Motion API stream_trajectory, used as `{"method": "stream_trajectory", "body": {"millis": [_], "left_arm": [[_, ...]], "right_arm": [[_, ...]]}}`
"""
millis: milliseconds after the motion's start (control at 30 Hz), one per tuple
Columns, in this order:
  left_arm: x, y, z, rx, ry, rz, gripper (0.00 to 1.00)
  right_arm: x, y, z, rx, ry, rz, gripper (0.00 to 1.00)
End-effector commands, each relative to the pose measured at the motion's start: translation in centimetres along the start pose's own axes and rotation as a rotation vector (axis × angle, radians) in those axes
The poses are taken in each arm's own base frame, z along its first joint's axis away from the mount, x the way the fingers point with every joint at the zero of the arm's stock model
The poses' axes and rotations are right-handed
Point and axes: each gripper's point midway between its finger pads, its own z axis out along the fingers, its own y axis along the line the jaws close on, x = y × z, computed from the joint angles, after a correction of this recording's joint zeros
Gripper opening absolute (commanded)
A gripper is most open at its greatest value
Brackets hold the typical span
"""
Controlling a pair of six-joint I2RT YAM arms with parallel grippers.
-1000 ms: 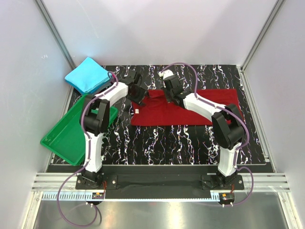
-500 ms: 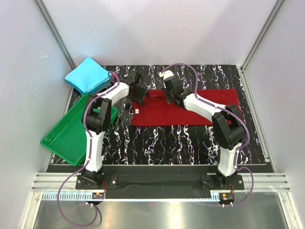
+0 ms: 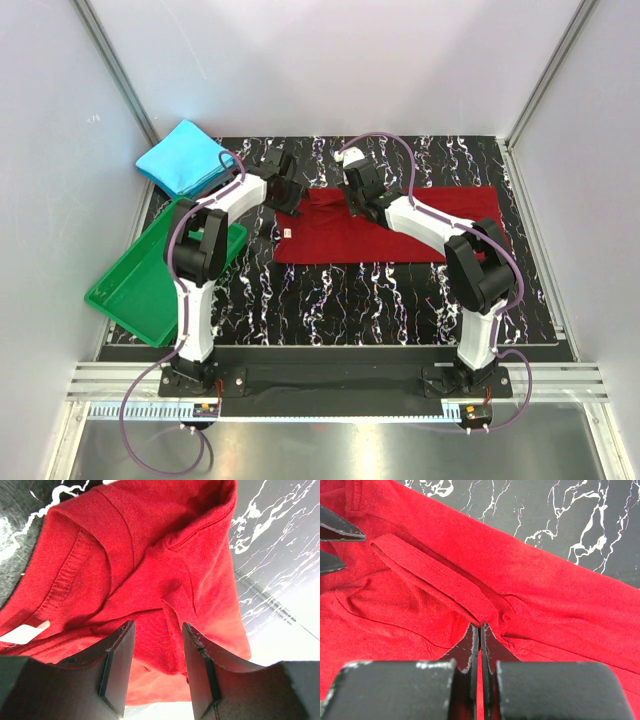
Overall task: Fold and stack the t-shirts
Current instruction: Fold the tshirt
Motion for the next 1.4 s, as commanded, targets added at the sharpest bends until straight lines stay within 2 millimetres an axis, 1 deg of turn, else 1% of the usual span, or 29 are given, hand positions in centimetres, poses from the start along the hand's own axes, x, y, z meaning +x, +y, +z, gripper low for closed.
{"method": "stream_trajectory", "body": {"millis": [0, 133, 200, 267, 467, 633, 867, 1000, 1133, 1167, 1200, 1233, 1267, 1300, 1367], "left_arm": [[0.3, -1.9, 0.3, 0.055, 0.018, -0.021, 0.48], [0.2, -2.9, 0.7, 0.093, 0.014, -0.013, 0.48], [0.0, -3.1, 0.5, 0.100, 0.003, -0.004, 0.48], [-0.4, -3.1, 0.4, 0.103, -0.022, -0.003, 0.48], [0.1, -2.9, 1.3, 0.097, 0.006, -0.012, 0.47], [0.3, -3.0, 1.6, 0.104, 0.001, -0.005, 0.41], [0.3, -2.7, 2.0, 0.101, 0.001, -0.006, 0.38], [0.6, -2.4, 2.7, 0.095, 0.018, -0.010, 0.35], [0.8, -2.6, 2.8, 0.107, 0.019, -0.008, 0.32], [0.7, -2.8, 2.7, 0.115, 0.019, -0.008, 0.29], [0.7, -3.0, 2.6, 0.121, 0.017, -0.006, 0.20], [0.7, -3.2, 2.6, 0.130, 0.015, -0.002, 0.14], [0.6, -3.4, 2.4, 0.135, 0.008, -0.001, 0.04], [0.4, -3.6, 2.3, 0.141, 0.002, 0.001, 0.00], [0.2, -4.3, 1.6, 0.161, -0.015, 0.012, 0.00]], "right_arm": [[-2.8, -0.4, -1.4, -0.007, -0.086, 0.032, 0.00], [-2.9, -0.3, -1.4, -0.015, -0.089, 0.034, 0.00], [-2.7, -0.2, -1.3, -0.017, -0.084, 0.034, 0.00], [-2.8, -0.2, -1.3, -0.018, -0.087, 0.035, 0.00], [-2.8, -0.2, -1.3, -0.018, -0.087, 0.035, 0.00], [-2.8, -0.1, -1.4, -0.020, -0.088, 0.035, 0.00], [-3.0, -0.1, -1.4, -0.023, -0.091, 0.037, 0.00], [-2.8, -0.1, -1.4, -0.020, -0.088, 0.035, 0.00], [-2.8, -0.1, -1.2, -0.022, -0.088, 0.037, 0.00], [-2.6, -0.1, -1.1, -0.021, -0.084, 0.036, 0.00], [-2.7, -0.1, -1.1, -0.021, -0.085, 0.036, 0.00], [-2.6, -0.1, -1.1, -0.020, -0.084, 0.036, 0.00], [-2.6, -0.1, -1.1, -0.017, -0.084, 0.034, 0.00], [-2.6, -0.2, -1.0, -0.014, -0.083, 0.031, 0.00], [-2.4, -0.6, -0.9, 0.011, -0.080, 0.019, 0.00]]}}
